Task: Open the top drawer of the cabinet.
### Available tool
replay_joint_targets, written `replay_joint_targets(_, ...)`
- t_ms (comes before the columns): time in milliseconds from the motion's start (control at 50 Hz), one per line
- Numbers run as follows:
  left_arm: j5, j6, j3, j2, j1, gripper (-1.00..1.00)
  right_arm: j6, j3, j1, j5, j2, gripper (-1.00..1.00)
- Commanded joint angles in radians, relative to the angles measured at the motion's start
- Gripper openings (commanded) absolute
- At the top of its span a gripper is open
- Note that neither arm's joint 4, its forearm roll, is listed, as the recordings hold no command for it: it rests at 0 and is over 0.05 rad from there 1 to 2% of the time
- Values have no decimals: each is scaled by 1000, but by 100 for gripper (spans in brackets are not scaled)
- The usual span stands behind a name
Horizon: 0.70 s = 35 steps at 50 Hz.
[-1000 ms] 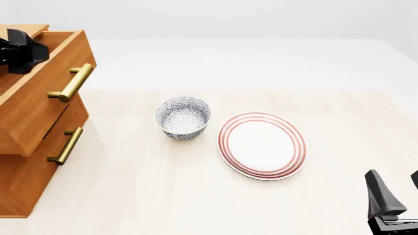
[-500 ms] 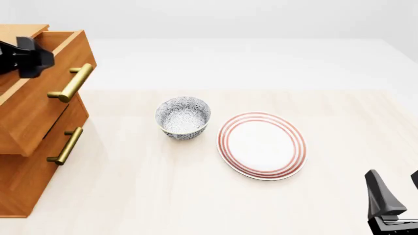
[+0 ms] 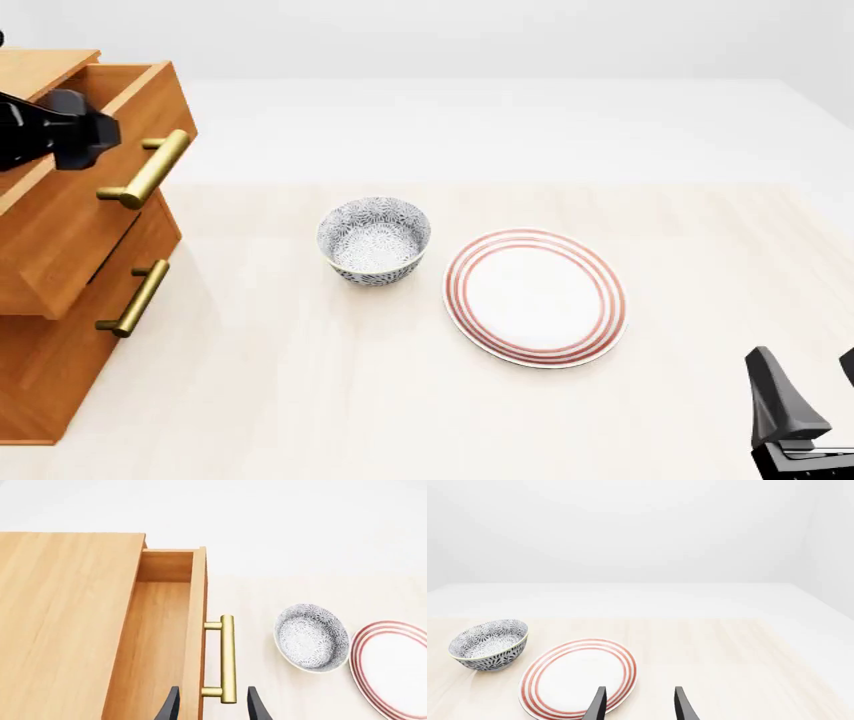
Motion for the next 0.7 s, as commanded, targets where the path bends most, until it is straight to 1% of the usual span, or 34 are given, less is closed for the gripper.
replay_joint_targets(20, -19, 2, 24, 3, 0, 100, 0, 0, 0, -1, 0, 100)
replay_joint_targets(240, -37, -10, 51, -3, 12, 100, 0, 0, 0, -1, 0, 100)
replay_joint_targets(360, -48, -5, 68, 4, 19, 100, 0, 0, 0, 0, 0, 100)
replay_joint_targets(700, -80, -15, 99, 29, 10, 100, 0, 0, 0, 0, 0, 100)
